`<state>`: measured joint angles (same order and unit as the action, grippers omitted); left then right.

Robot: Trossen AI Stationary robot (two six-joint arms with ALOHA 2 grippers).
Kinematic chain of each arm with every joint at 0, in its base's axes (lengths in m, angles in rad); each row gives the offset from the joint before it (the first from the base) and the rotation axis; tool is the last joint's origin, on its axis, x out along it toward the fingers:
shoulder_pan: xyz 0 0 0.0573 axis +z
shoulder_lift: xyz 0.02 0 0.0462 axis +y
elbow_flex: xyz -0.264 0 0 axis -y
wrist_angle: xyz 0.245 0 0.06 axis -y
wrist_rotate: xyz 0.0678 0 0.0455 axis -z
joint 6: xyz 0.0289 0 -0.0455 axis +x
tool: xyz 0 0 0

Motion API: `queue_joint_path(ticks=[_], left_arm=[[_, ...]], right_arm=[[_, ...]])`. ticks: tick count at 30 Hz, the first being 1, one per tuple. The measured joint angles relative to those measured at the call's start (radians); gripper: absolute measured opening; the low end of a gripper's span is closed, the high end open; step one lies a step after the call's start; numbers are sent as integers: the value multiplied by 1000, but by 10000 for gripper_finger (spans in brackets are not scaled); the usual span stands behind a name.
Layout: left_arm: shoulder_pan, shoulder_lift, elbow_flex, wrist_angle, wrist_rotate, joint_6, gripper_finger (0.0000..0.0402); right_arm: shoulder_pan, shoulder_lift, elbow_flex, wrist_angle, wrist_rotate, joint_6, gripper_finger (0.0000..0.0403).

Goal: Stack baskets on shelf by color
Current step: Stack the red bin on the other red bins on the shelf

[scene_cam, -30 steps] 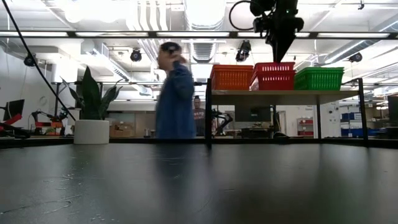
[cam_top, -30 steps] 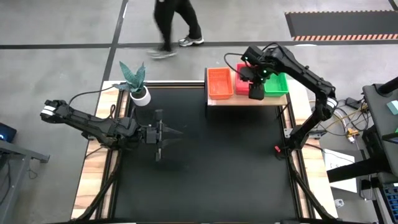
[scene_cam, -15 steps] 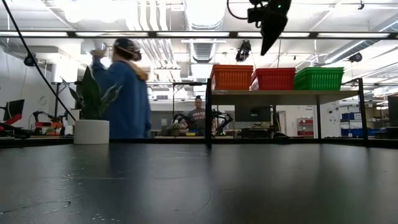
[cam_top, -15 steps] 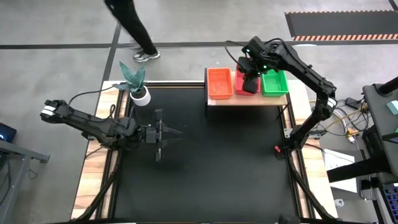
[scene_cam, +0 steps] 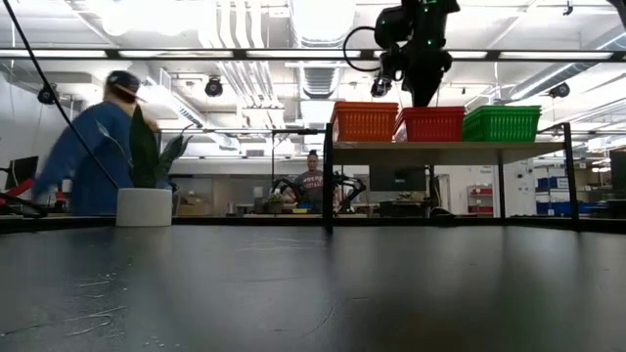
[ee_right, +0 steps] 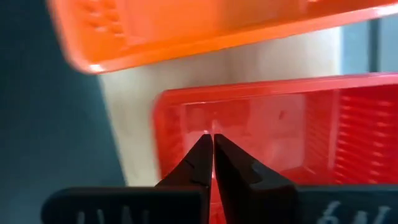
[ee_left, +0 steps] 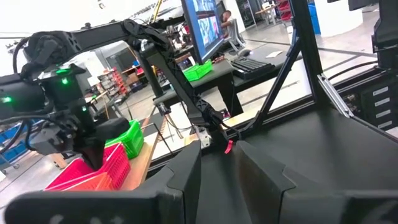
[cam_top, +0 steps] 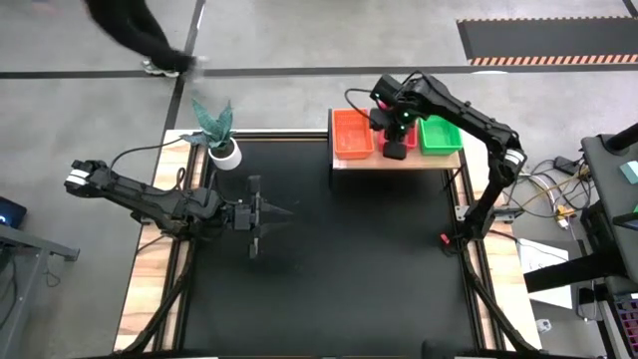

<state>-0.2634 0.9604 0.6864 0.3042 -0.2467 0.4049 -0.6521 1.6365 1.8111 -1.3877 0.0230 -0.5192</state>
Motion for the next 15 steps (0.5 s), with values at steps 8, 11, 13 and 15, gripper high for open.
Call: queue_joint_path(ticks=[8, 11, 13, 15], left_arm=[[0, 0, -1, 1, 0, 0, 86], [0, 0, -1, 1, 0, 0, 86], [0, 0, -1, 1, 0, 0, 86], [0, 0, -1, 1, 0, 0, 86]], right_arm=[[32, -7, 0, -72, -57, -40, 9], [47, -10, 0, -101, -57, -41, 9], [55, -10, 0, -99, -57, -23, 9], [61, -10, 0, -96, -57, -11, 9]])
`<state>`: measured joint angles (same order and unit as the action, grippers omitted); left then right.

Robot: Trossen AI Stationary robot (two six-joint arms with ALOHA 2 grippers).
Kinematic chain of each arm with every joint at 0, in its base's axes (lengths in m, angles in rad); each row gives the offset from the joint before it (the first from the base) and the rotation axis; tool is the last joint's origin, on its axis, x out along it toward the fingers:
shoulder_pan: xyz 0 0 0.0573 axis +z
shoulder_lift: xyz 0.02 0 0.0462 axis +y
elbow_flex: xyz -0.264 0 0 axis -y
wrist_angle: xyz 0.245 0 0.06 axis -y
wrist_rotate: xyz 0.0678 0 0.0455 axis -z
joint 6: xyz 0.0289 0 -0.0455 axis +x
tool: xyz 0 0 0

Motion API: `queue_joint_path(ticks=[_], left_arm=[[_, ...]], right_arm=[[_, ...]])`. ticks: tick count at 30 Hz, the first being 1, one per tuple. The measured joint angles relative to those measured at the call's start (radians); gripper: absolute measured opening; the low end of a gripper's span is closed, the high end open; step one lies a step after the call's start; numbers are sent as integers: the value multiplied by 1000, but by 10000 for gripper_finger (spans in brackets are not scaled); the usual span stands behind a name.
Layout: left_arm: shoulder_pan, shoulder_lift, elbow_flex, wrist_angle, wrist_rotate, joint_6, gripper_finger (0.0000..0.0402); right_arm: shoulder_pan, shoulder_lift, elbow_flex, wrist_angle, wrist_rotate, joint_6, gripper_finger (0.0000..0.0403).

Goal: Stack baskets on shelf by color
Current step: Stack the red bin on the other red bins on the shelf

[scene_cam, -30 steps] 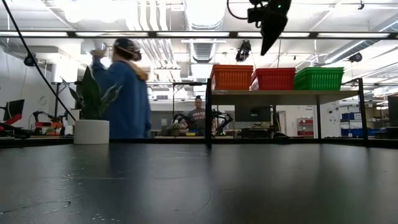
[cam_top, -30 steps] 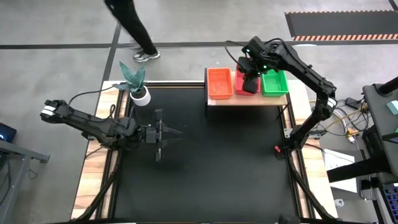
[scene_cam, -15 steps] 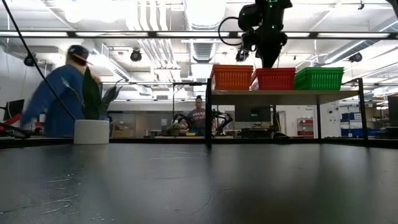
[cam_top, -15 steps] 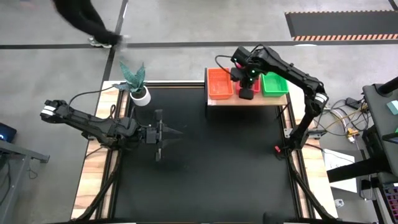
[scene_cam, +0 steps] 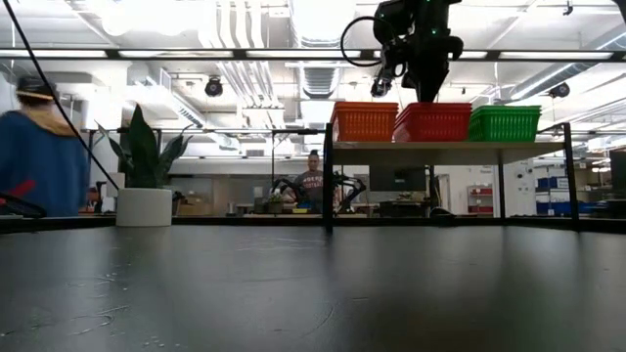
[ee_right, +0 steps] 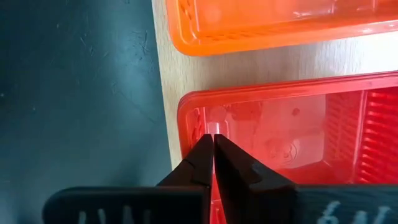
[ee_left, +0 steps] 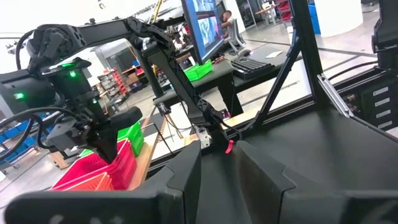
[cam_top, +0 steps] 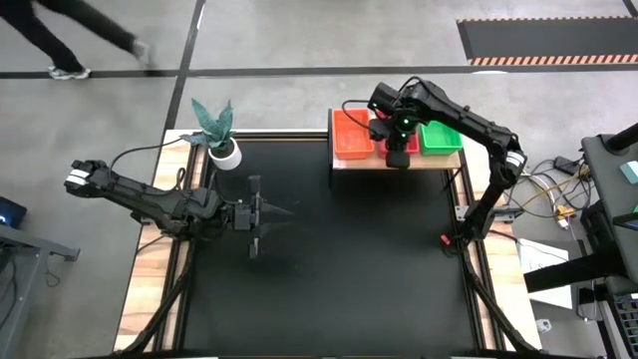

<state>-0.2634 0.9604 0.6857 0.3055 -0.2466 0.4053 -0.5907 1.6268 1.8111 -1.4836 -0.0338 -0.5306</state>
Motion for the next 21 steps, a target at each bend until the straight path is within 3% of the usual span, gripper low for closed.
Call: queue_joint_path(ticks=[15, 21], left_arm=[[0, 0, 0, 1, 0, 0, 86], [0, 0, 0, 0, 0, 0, 86]], right_arm=[[29, -99, 0, 28, 77, 61, 9], [105, -170, -1, 38, -98, 98, 9]])
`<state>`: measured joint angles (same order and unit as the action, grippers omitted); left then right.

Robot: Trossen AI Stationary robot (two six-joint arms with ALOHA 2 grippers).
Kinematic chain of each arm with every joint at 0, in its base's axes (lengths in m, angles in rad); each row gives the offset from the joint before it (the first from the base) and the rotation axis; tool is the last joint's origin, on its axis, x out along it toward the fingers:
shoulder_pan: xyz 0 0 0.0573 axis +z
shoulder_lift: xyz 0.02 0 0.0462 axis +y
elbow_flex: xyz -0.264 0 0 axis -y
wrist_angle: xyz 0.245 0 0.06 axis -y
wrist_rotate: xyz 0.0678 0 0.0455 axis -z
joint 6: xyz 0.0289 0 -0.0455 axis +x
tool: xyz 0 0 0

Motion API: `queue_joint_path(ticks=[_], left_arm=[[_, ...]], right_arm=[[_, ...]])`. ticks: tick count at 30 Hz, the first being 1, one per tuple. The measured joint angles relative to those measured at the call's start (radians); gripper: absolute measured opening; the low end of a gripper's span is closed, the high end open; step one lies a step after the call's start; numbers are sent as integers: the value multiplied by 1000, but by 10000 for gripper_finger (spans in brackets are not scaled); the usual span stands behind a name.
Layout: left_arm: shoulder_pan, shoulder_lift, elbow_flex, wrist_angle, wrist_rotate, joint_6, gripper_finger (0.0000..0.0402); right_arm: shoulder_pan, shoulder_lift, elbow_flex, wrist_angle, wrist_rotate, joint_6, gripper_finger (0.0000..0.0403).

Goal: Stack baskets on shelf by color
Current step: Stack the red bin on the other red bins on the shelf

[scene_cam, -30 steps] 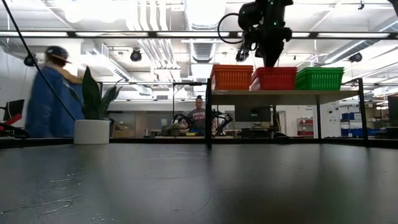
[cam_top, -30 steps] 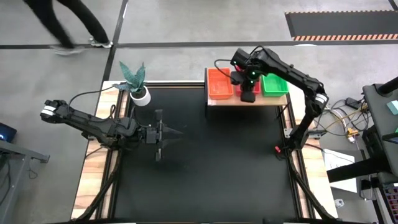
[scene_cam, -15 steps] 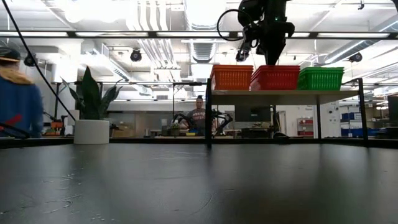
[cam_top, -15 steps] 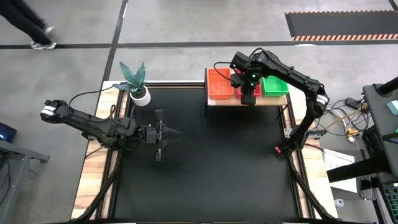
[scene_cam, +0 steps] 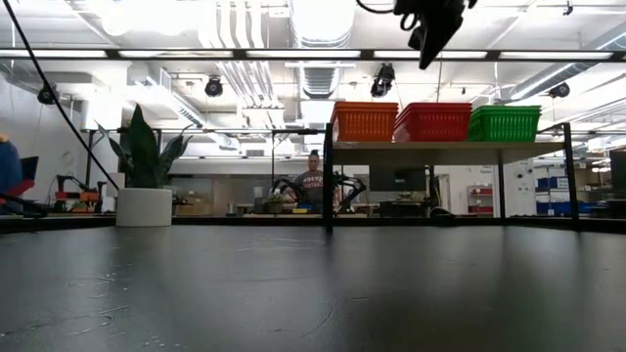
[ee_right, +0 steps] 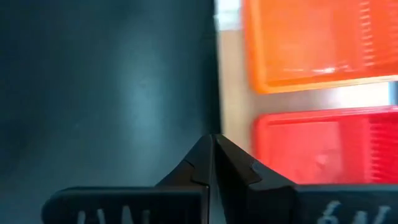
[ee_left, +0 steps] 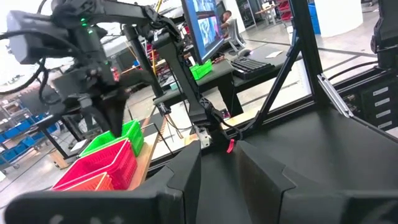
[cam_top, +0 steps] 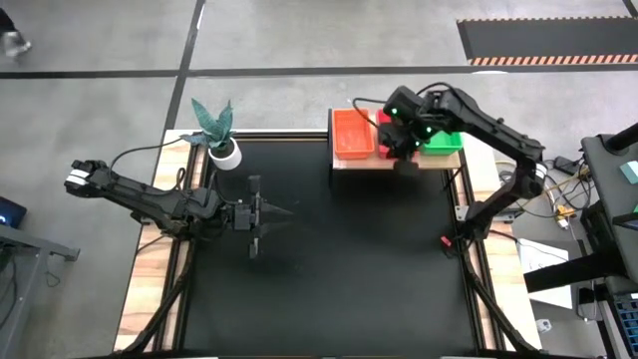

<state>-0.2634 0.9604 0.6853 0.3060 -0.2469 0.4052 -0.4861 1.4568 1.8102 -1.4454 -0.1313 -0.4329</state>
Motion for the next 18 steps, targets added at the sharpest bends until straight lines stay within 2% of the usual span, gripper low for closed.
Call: queue_joint_path(ticks=[5, 10, 15, 18], left_arm=[[0, 0, 0, 0, 0, 0, 86], [0, 0, 0, 0, 0, -1, 86], [0, 0, 0, 0, 0, -1, 86], [0, 0, 0, 0, 0, -1, 86]], right_arm=[[64, -17, -68, 0, -8, 48, 9], [76, -17, -165, 17, 18, 57, 9], [73, -16, -235, 24, 201, 83, 9], [73, -16, -243, 43, 250, 86, 9]])
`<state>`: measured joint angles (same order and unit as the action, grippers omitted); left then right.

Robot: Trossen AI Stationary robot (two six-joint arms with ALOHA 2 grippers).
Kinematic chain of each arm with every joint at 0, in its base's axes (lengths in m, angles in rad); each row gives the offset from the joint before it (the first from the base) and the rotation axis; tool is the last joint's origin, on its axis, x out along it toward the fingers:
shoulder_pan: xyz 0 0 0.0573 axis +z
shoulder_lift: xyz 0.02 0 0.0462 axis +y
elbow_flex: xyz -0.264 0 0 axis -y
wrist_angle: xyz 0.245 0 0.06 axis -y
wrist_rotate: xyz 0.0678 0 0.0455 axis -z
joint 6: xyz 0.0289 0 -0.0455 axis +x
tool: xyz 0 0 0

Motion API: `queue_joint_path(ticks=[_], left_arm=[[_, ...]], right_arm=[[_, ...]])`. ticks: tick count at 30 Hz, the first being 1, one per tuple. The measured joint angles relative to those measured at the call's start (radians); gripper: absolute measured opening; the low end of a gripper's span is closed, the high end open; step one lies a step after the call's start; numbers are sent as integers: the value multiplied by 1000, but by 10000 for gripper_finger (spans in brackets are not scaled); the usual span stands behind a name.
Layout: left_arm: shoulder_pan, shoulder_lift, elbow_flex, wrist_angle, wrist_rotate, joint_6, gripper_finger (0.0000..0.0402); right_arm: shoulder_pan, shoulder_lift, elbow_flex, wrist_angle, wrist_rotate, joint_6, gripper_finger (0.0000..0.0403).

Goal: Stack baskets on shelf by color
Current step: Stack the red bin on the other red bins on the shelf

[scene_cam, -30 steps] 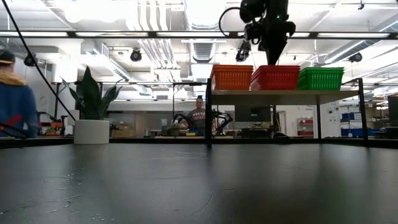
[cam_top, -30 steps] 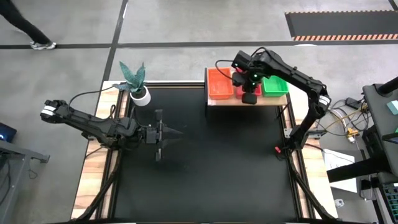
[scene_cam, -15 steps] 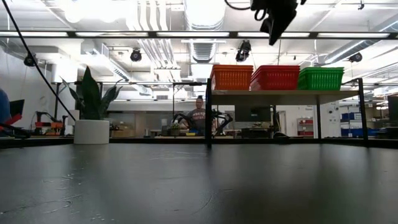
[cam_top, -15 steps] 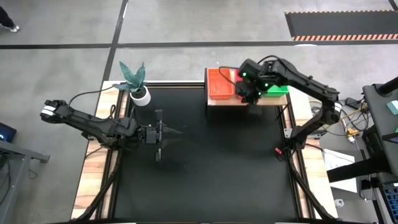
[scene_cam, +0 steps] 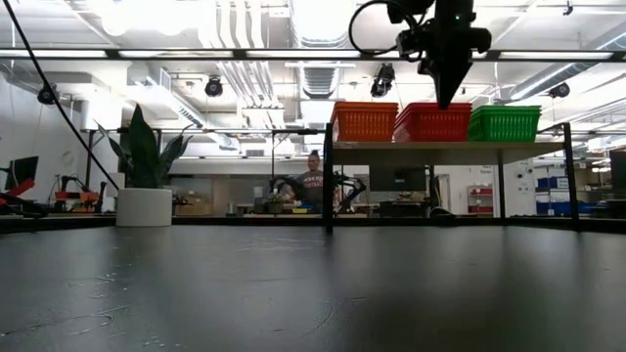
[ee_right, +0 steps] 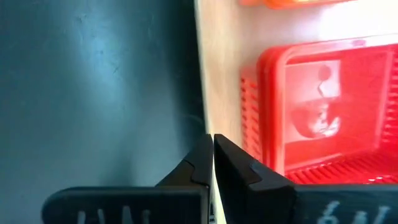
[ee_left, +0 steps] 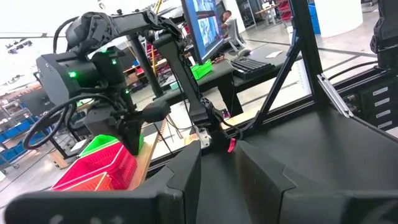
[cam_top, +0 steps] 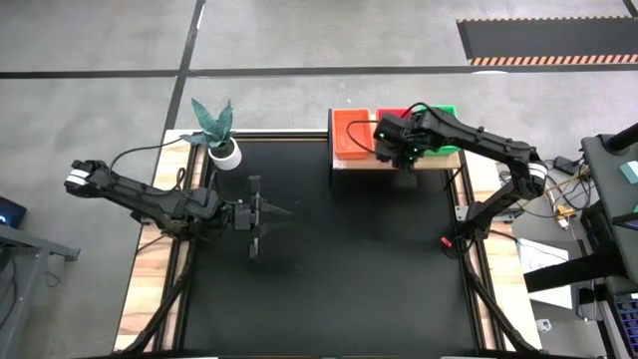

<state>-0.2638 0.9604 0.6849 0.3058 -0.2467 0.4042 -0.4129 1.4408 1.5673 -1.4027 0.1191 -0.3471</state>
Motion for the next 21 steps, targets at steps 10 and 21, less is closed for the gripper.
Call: queue_joint_path(ticks=[10, 21], left_arm=[[0, 0, 0, 0, 0, 0, 86], [0, 0, 0, 0, 0, 0, 86]], right_arm=[[0, 0, 0, 49, 102, -3, 9], [0, 0, 0, 81, 144, -11, 9]])
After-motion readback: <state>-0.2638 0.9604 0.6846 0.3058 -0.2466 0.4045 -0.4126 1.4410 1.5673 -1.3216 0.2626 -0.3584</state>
